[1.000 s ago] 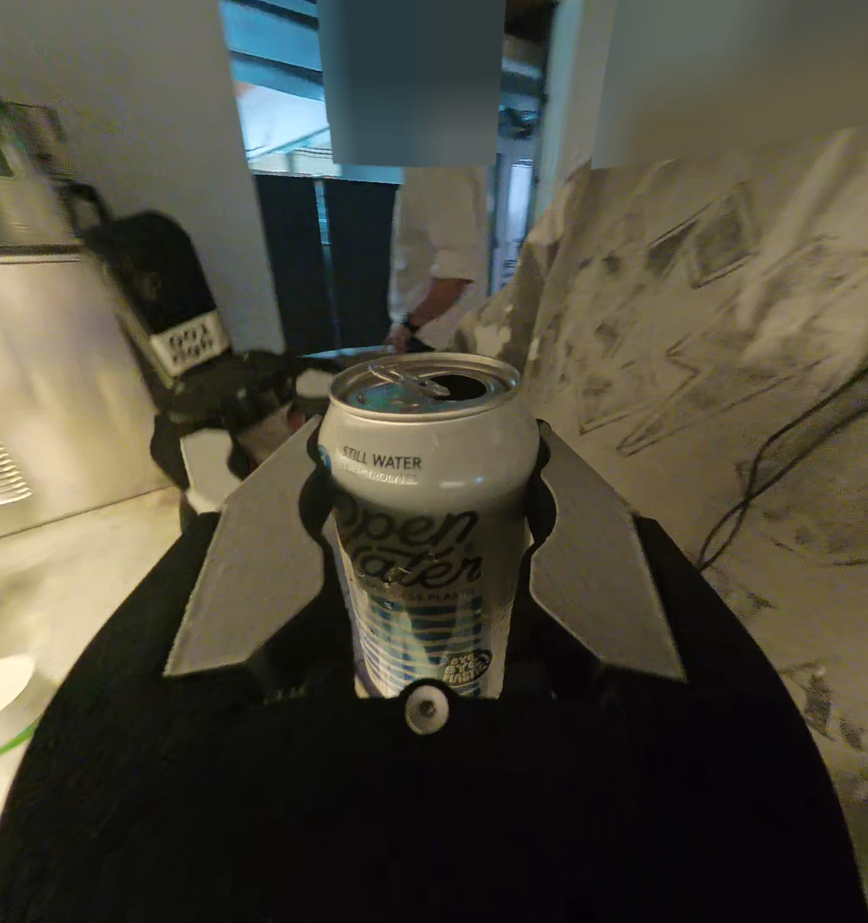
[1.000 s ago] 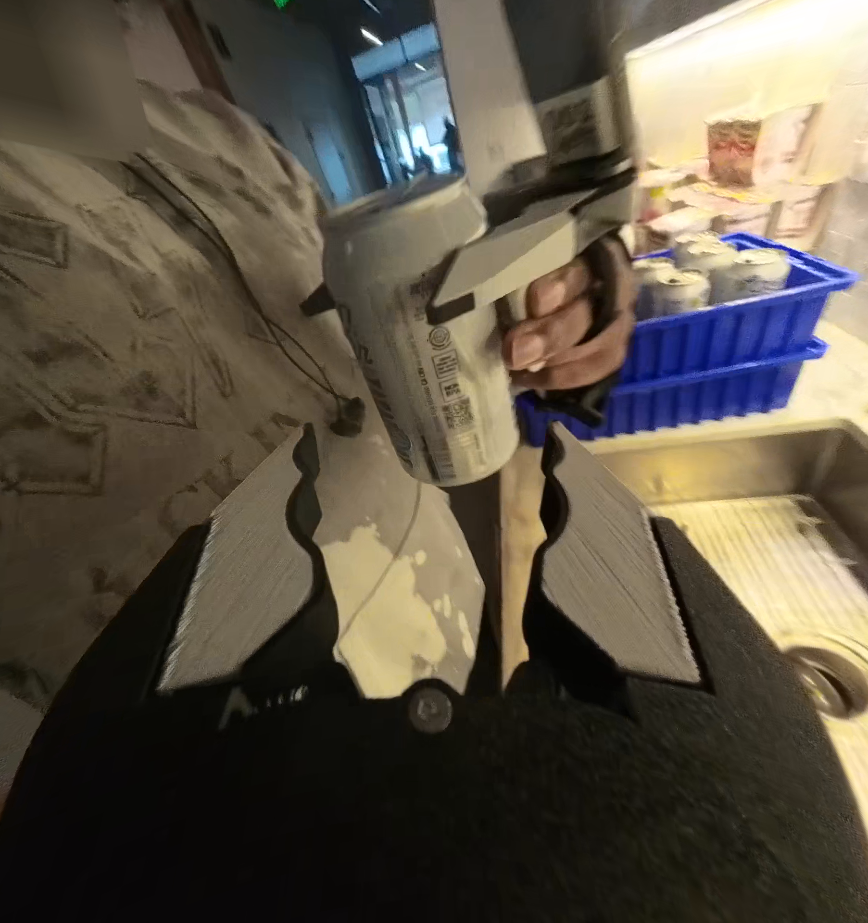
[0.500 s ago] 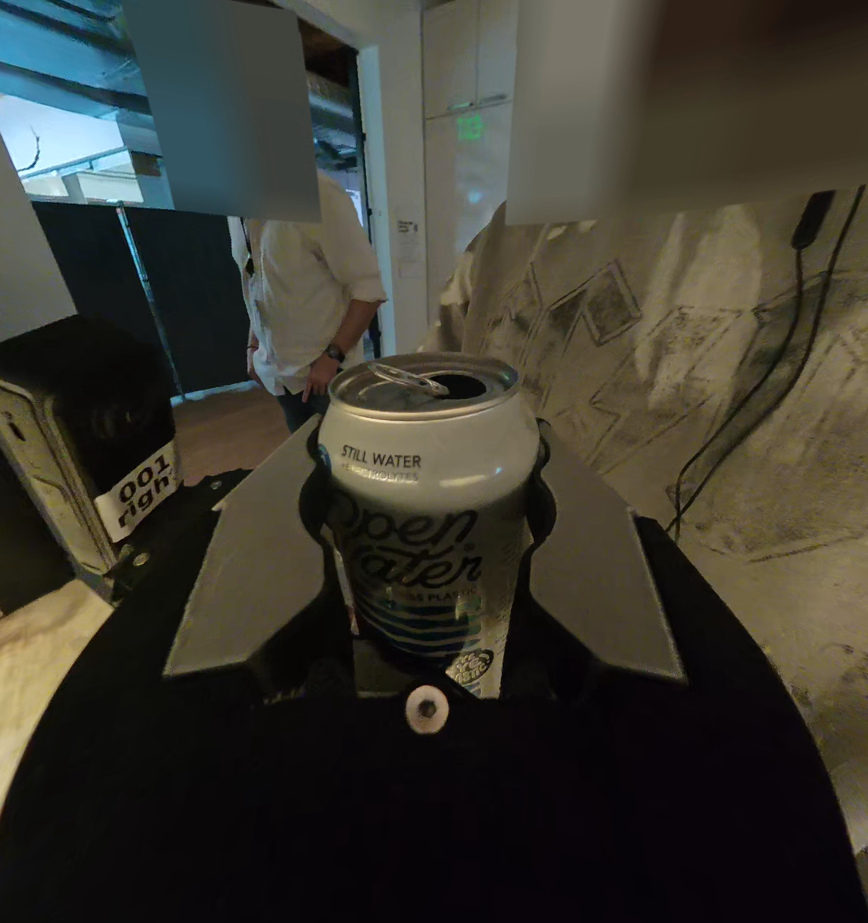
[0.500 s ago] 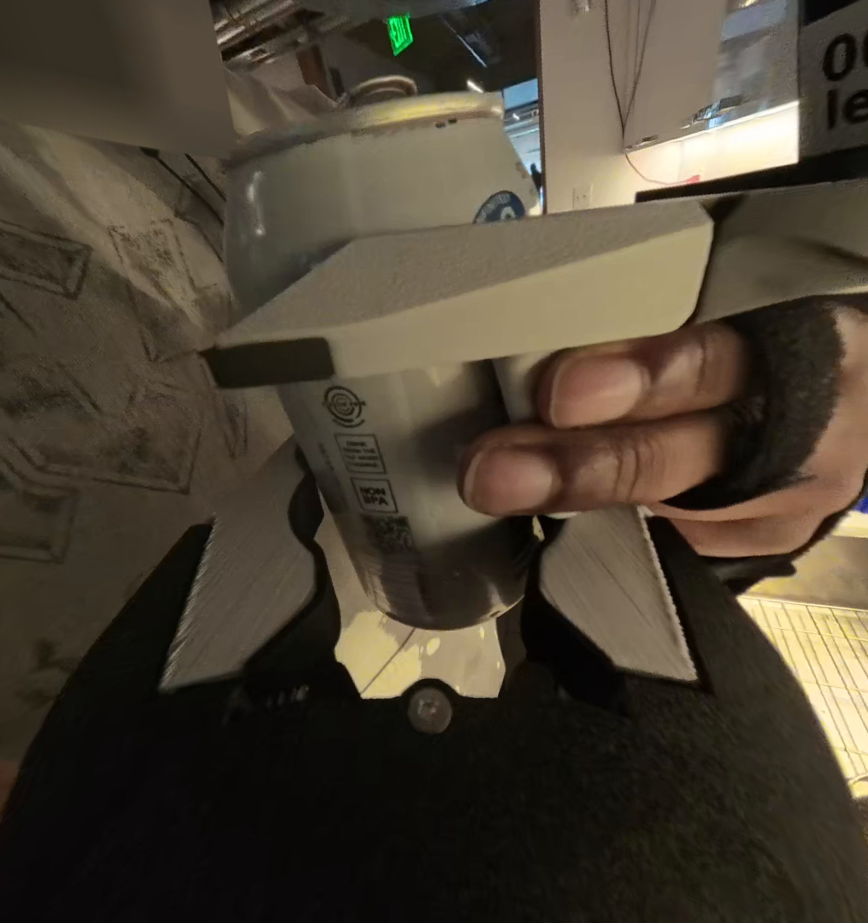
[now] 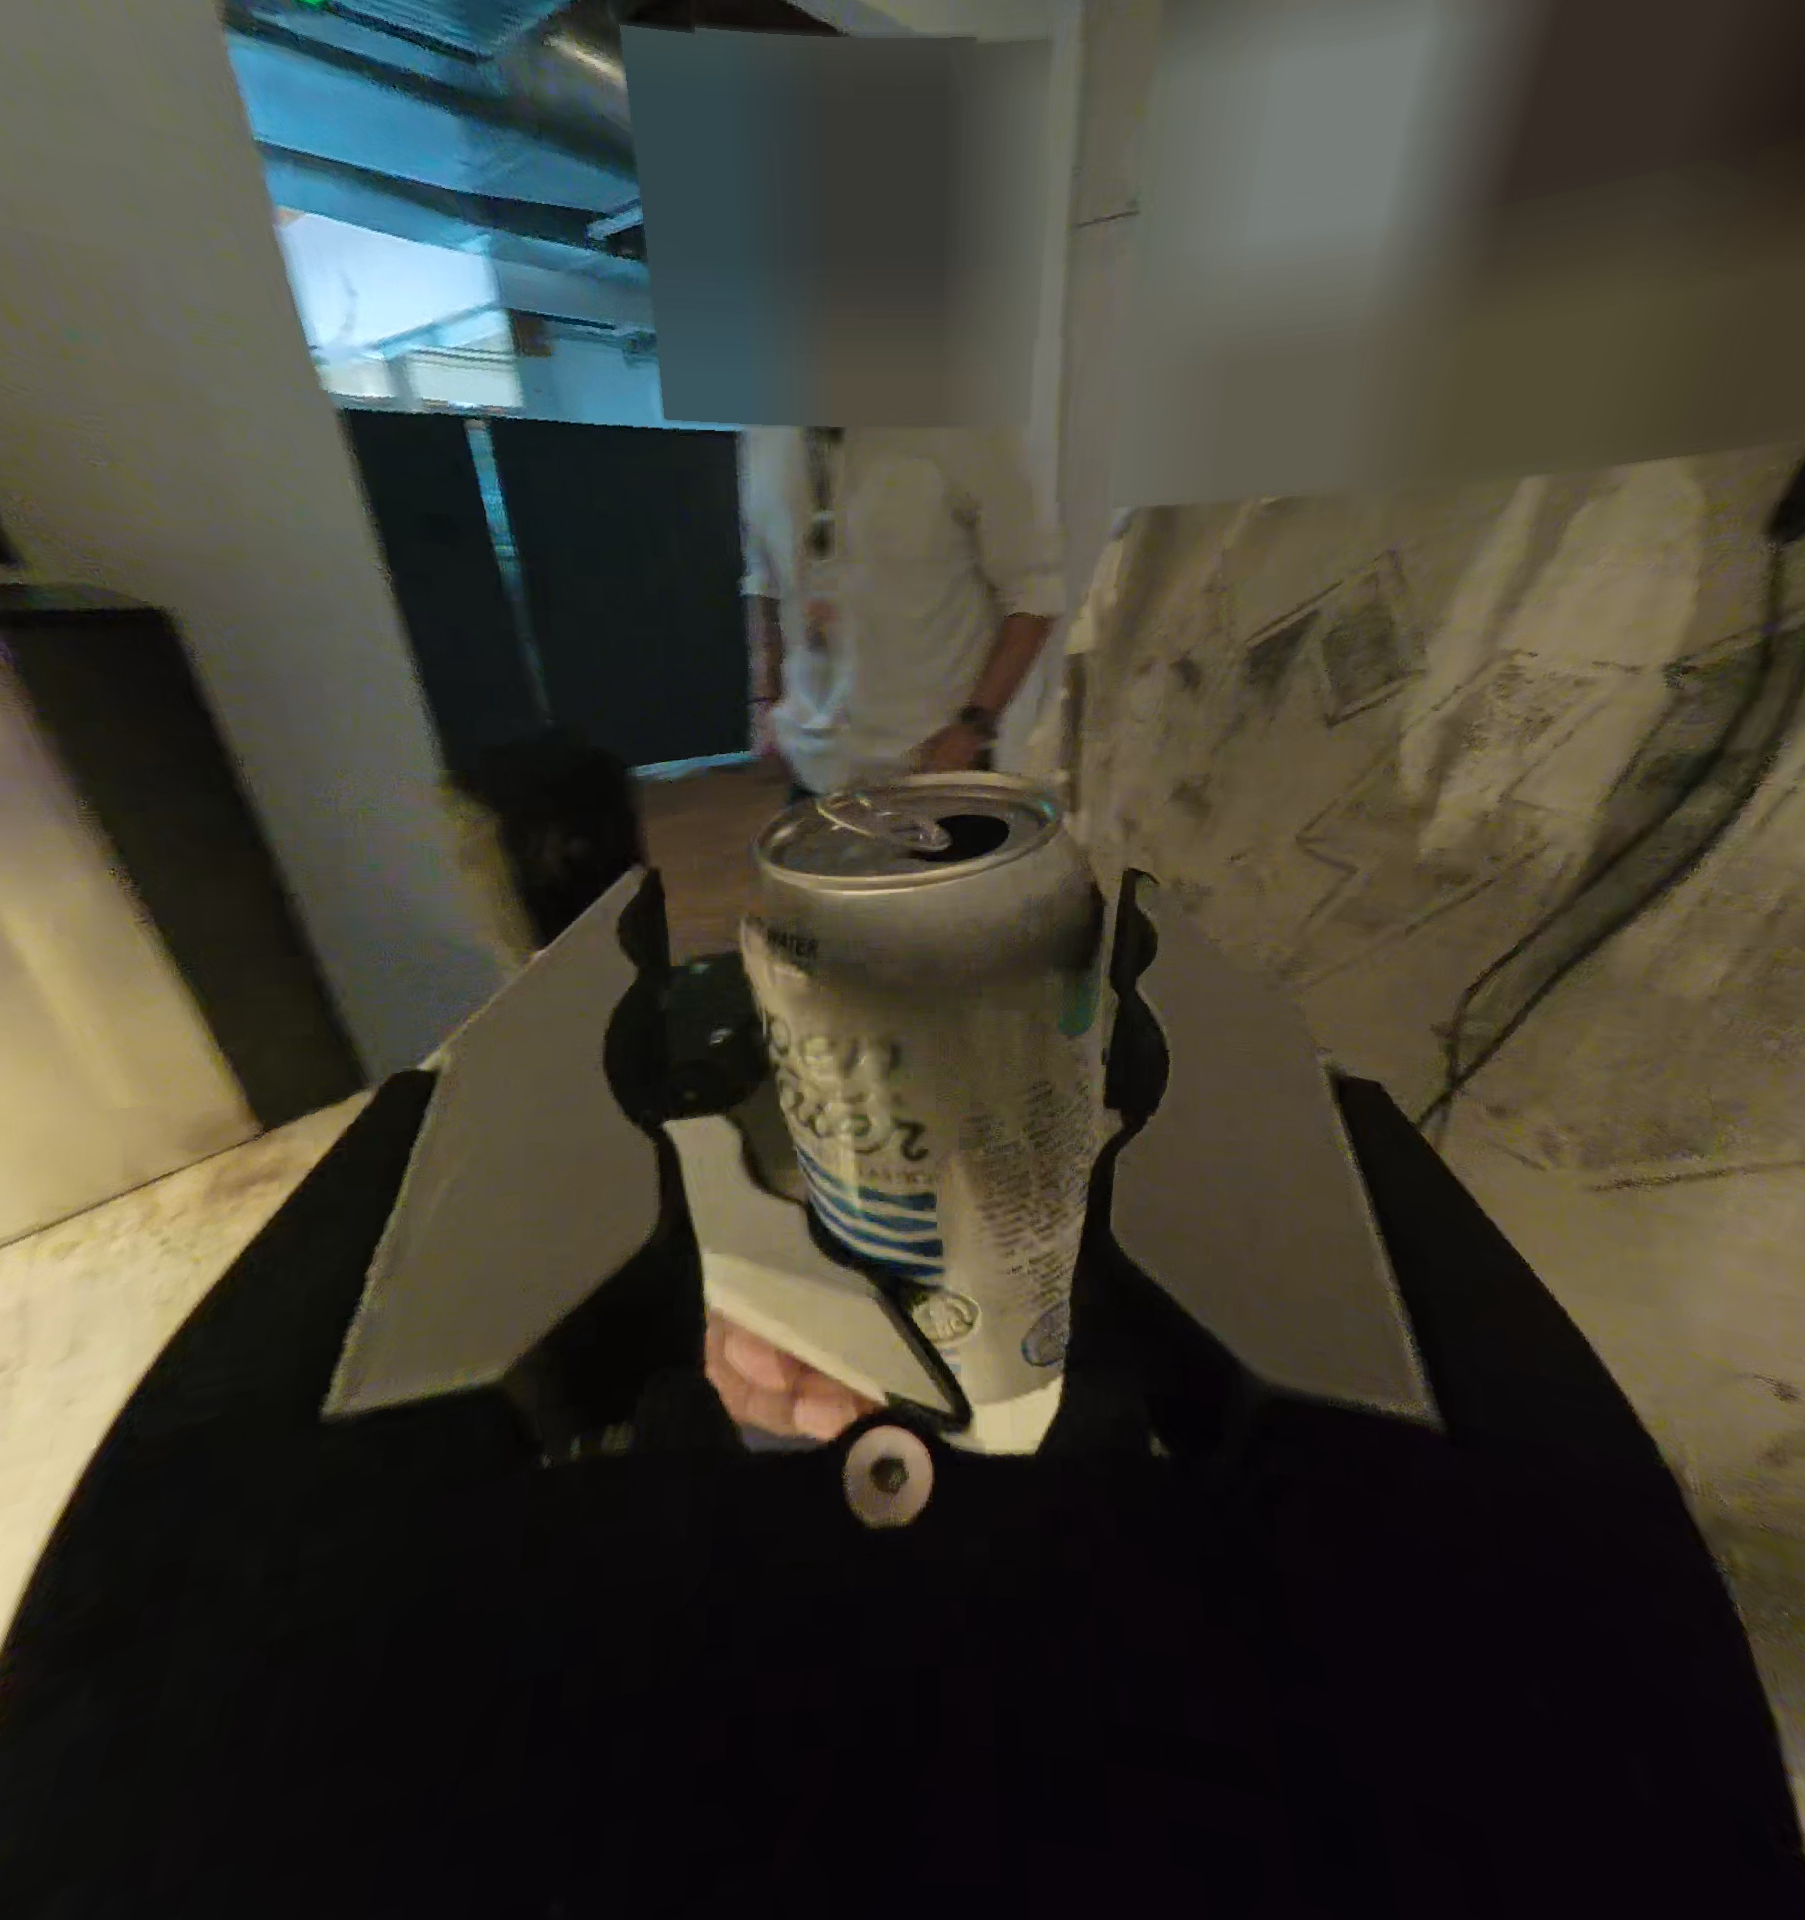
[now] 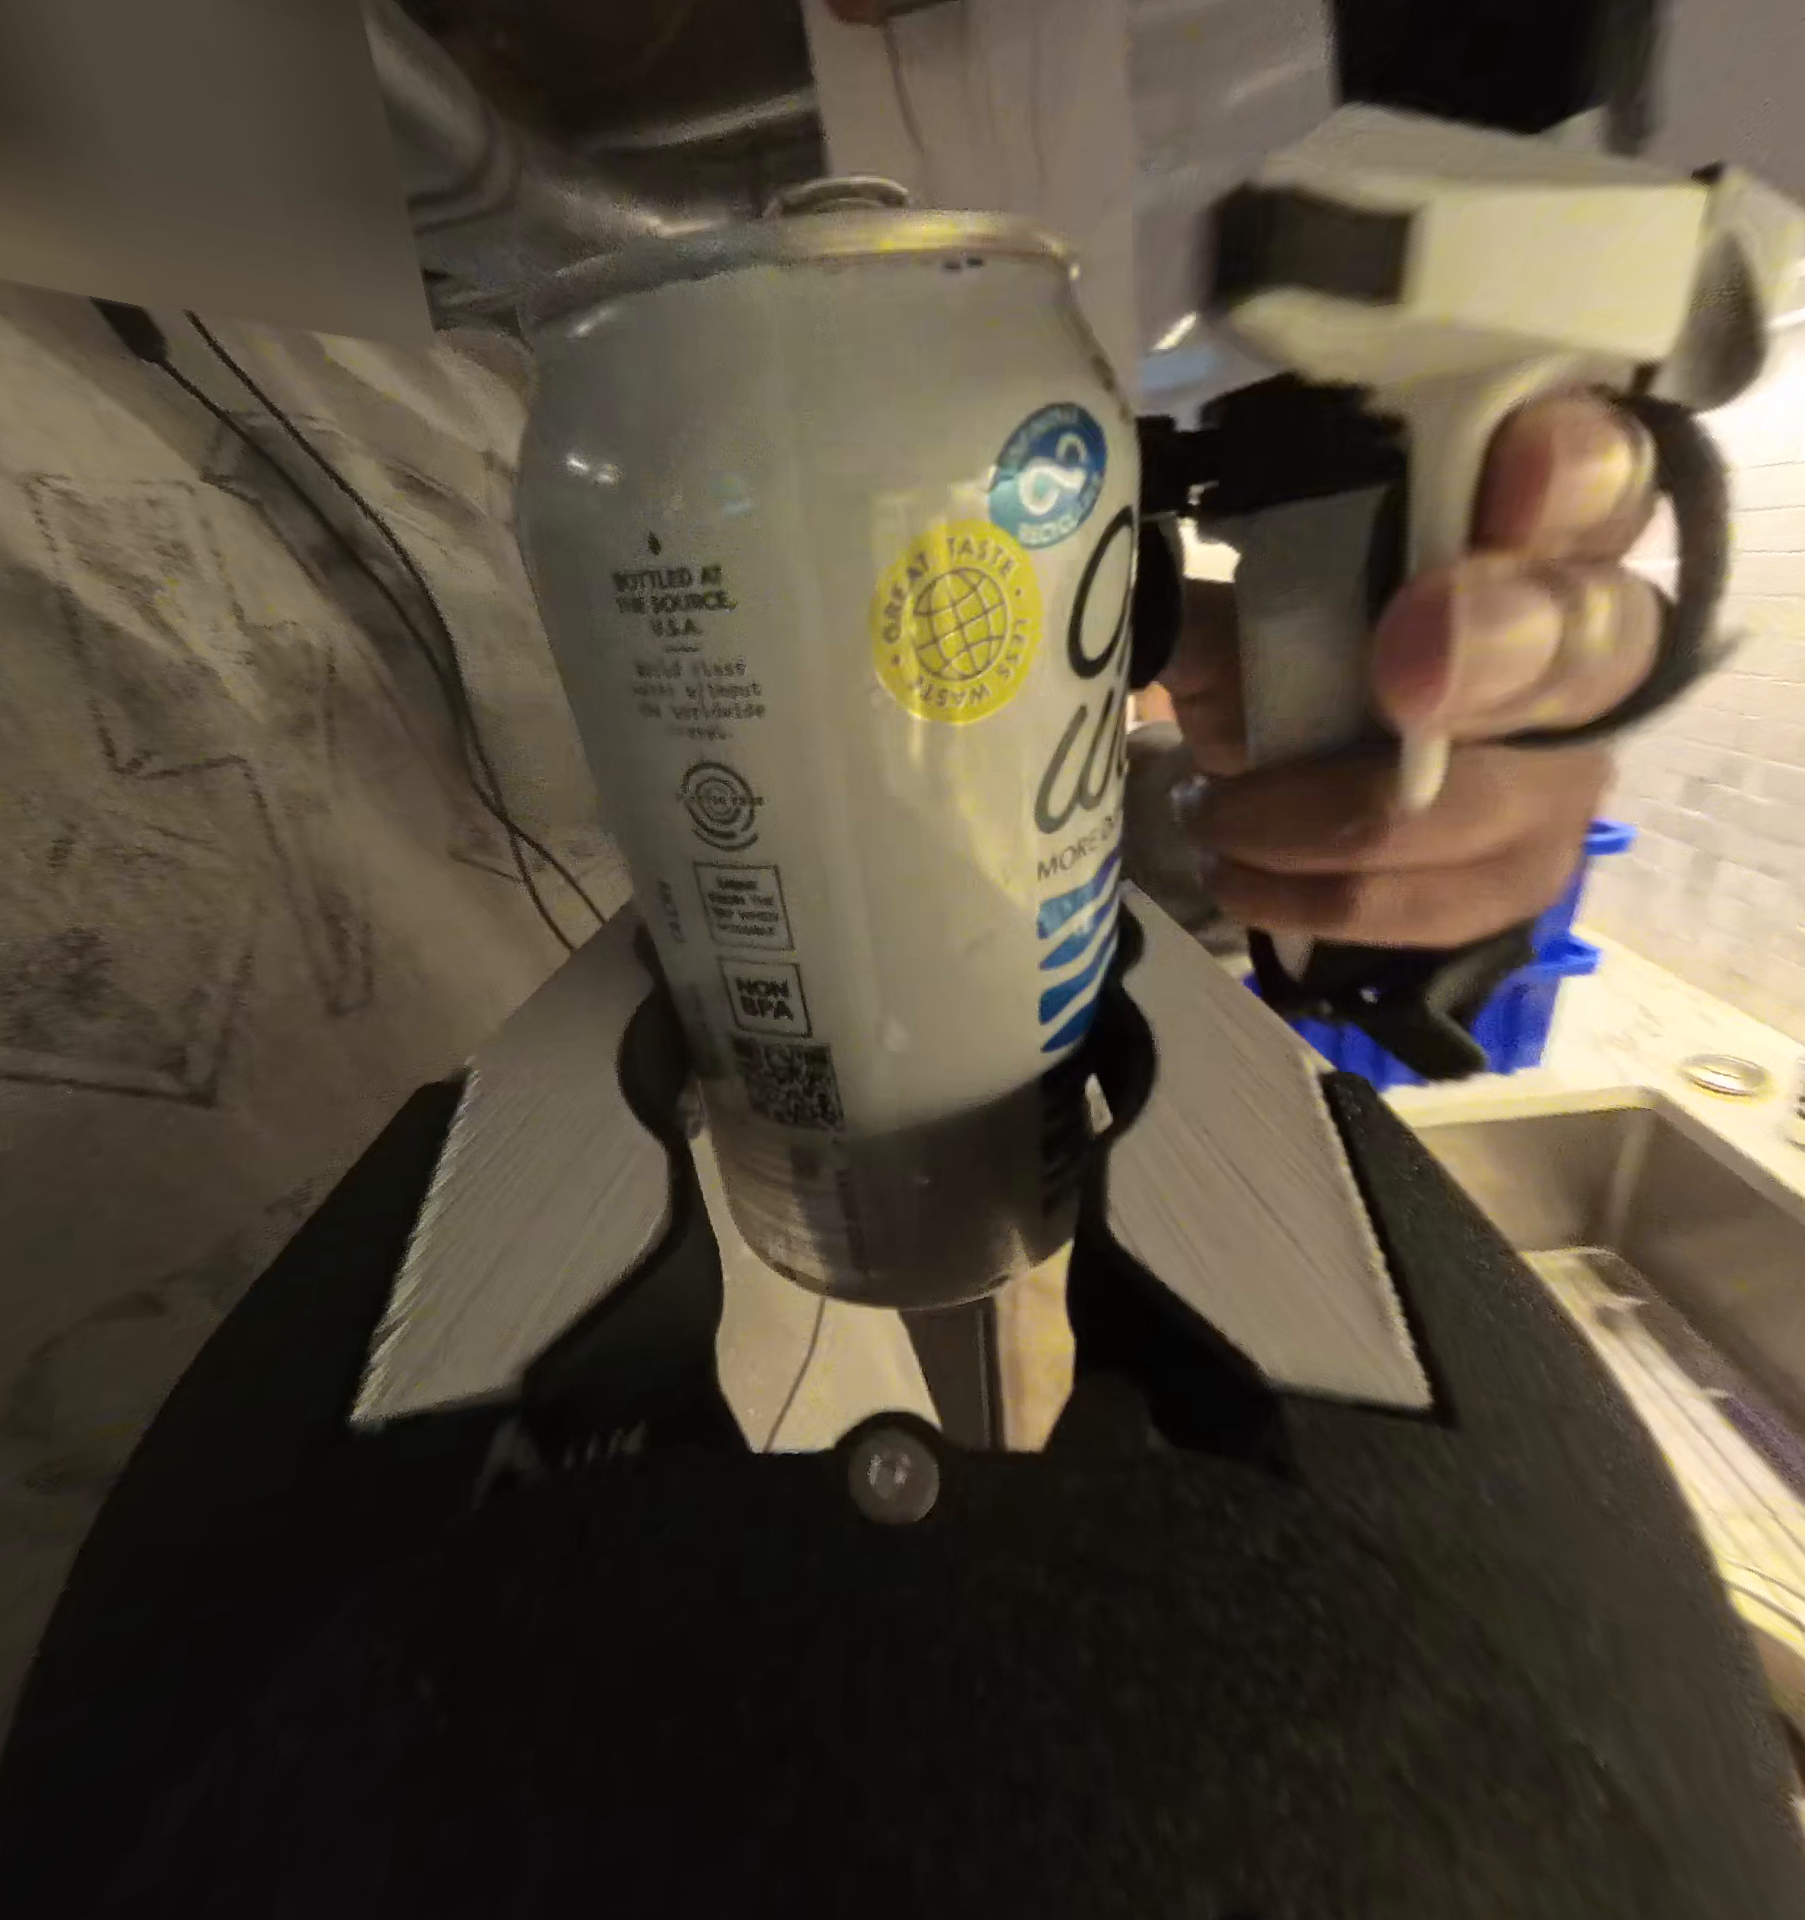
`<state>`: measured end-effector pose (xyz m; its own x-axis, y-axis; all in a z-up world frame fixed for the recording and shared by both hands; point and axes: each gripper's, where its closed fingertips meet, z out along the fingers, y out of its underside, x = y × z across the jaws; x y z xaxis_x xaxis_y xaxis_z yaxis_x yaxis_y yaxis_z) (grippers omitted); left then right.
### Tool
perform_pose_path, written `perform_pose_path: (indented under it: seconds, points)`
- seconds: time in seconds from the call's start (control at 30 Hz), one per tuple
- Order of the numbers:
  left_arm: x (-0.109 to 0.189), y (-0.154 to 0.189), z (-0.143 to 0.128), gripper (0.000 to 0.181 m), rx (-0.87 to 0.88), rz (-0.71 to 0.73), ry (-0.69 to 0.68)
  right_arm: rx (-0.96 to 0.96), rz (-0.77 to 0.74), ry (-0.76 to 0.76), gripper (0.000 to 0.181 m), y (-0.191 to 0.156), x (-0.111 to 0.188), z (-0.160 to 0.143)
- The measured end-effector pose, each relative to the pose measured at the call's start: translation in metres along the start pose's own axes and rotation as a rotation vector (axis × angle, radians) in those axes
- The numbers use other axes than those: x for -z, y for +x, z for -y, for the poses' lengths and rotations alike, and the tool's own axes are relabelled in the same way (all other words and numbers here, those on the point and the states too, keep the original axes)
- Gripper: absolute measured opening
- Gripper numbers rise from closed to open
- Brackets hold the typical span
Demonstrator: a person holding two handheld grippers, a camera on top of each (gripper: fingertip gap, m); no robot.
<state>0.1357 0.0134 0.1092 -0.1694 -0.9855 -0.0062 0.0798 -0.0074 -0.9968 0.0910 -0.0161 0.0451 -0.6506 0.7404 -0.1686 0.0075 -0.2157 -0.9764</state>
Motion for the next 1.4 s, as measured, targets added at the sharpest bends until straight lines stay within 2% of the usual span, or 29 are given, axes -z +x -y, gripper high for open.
perform_pose_path:
  seconds: [0.03,0.17,0.3,0.47,0.73,0.87,0.93,1.2,1.4]
  points:
    - [0.006,-0.004,0.003,0.086,-0.012,0.048,0.007,0.005,-0.041,0.013,0.078,0.004,0.005,0.0]
    - [0.037,-0.03,0.007,0.087,-0.067,0.349,0.003,0.03,-0.242,0.061,0.078,0.021,0.032,0.001]
    - [0.076,-0.046,-0.002,0.081,-0.088,0.633,0.012,0.069,-0.465,0.081,0.077,0.04,0.07,0.004]
    - [0.113,-0.053,-0.039,0.077,-0.063,0.91,-0.051,0.111,-0.706,0.042,0.076,0.061,0.123,0.006]
    - [0.162,-0.042,-0.103,0.082,0.037,1.219,-0.112,0.112,-0.974,-0.114,0.074,0.091,0.211,-0.006]
    - [0.183,-0.028,-0.129,0.081,0.103,1.342,-0.118,0.06,-1.046,-0.169,0.07,0.102,0.25,-0.026]
    - [0.19,-0.021,-0.142,0.08,0.138,1.385,-0.11,0.018,-1.044,-0.137,0.066,0.105,0.262,-0.037]
    - [0.197,-0.001,-0.182,0.079,0.263,1.466,-0.108,-0.052,-1.088,-0.14,0.066,0.12,0.279,-0.099]
    - [0.199,0.004,-0.196,0.079,0.289,1.506,-0.137,-0.139,-1.154,-0.215,0.066,0.126,0.301,-0.147]
